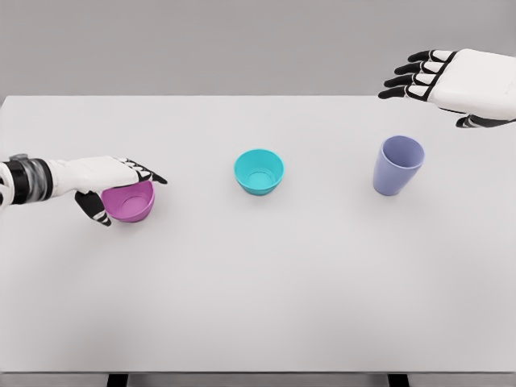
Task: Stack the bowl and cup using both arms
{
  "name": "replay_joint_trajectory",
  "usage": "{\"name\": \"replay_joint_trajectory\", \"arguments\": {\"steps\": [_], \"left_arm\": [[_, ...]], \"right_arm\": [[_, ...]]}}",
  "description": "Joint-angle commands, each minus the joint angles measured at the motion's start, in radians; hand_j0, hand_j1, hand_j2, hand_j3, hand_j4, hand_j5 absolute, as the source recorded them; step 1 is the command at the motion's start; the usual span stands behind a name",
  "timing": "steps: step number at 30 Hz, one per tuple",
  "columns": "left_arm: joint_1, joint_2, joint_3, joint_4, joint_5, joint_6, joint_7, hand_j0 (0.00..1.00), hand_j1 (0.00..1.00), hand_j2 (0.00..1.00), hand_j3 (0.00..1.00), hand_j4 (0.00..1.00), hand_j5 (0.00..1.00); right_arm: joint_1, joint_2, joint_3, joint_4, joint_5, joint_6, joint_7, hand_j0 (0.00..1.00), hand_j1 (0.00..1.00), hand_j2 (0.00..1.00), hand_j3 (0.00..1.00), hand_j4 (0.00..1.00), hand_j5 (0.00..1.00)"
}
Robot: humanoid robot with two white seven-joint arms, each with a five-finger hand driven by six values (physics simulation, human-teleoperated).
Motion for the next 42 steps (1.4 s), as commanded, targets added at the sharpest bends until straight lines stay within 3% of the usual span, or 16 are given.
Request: {"name": "replay_joint_trajectory", "arguments": {"steps": [1,6,12,42], "left_arm": [[0.000,-0.008,0.000,0.016,0.001,-0.001,0.000,1.00,1.00,1.00,1.00,1.00,1.00],[0.002,-0.008,-0.001,0.022,0.001,-0.027,0.000,0.99,0.99,0.99,0.99,0.99,0.99],[0.002,-0.005,0.000,0.022,-0.003,-0.056,0.000,0.77,0.77,0.77,0.77,0.77,0.77],[-0.064,-0.009,0.014,-0.098,-0.002,-0.058,0.000,0.72,0.72,0.72,0.72,0.72,0.72]], "right_arm": [[0.000,-0.001,0.000,0.000,-0.004,0.003,-0.001,1.00,1.00,1.00,1.00,1.00,1.00],[0.000,-0.001,0.000,0.000,-0.002,0.003,-0.001,1.00,1.00,1.00,1.00,1.00,1.00],[0.000,-0.001,0.000,0.002,-0.004,0.003,-0.001,1.00,1.00,1.00,1.00,1.00,1.00],[0.000,0.001,0.000,0.002,-0.002,0.003,-0.001,1.00,1.00,1.00,1.00,1.00,1.00]]}}
